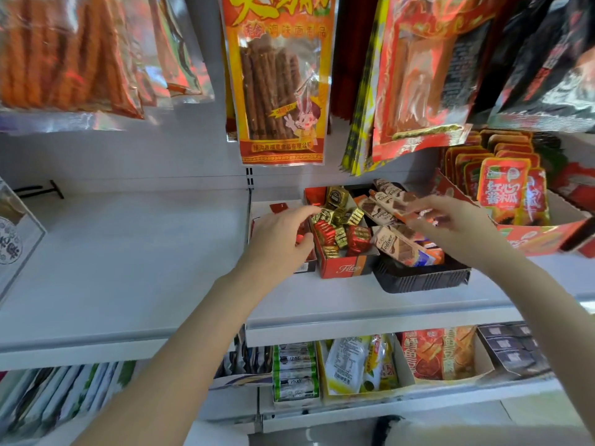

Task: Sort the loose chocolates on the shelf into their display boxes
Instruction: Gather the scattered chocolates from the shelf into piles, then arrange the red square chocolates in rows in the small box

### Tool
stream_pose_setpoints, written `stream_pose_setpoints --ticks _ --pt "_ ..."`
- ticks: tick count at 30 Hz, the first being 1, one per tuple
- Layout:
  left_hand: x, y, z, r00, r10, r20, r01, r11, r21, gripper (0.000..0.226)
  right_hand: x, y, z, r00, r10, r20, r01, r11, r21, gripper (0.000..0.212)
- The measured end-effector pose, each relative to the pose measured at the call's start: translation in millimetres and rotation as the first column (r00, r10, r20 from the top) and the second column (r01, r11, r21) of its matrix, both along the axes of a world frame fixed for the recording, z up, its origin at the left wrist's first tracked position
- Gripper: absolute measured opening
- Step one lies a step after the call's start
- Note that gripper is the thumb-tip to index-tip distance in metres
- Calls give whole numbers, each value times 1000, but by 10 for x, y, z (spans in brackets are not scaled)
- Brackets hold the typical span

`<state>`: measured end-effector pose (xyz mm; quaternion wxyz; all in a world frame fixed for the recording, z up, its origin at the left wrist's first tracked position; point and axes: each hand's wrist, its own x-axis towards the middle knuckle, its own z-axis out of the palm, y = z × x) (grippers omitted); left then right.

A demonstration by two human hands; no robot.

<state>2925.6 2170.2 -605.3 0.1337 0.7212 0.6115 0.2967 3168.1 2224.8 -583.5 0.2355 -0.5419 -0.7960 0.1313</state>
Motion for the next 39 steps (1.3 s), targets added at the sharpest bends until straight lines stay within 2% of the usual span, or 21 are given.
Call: stream_pose_setpoints --ticks 2,6,9,13,16,18,20,22,24,26,30,34,39 --pt "126 31 -38 996 -55 -76 54 998 -21 41 78 -20 -86 999 53 13 -51 994 -101 24" --pt "259 92 -130 981 -54 -187 39 996 -81 38 79 -1 -200 987 93 133 -89 995 -39 16" --pt "295 115 -148 981 -42 -190 27 997 -79 38 91 19 -226 976 81 200 -89 995 33 11" --pt "277 86 -147 991 -27 -131 20 999 -51 42 148 53 -189 957 28 287 -38 999 28 24" --pt "161 59 -115 995 55 -81 -58 998 -26 44 125 -10 -91 976 81 203 -91 995 40 23" --pt "40 28 -88 981 154 -115 -159 987 -33 47 20 -82 -30 982 127 137 -141 986 91 18" --pt "-91 -29 -55 956 242 -167 -258 963 -83 51 -135 -124 6 978 166 122 -182 974 133 17" --pt "-213 -104 -24 946 288 -147 -308 940 -144 46 -313 -153 18 971 208 115 -224 962 157 17" --pt "-324 -188 -22 956 273 -112 -289 941 -175 29 -514 -191 -7 956 267 125 -286 942 177 17" --pt "-405 -270 -55 976 181 -122 -203 957 -205 15 -725 -246 -84 924 329 193 -361 918 166 21" --pt "-443 -389 -130 985 71 -160 -106 969 -222 19 -1035 -310 -234 863 352 363 -413 904 106 33" --pt "-494 -432 -194 989 24 -146 -51 981 -184 19 -1154 -302 -265 877 356 323 -403 911 87 48" --pt "-622 -562 -179 995 -12 -95 -8 977 -215 6 -1273 -326 -322 839 445 315 -484 873 56 29"
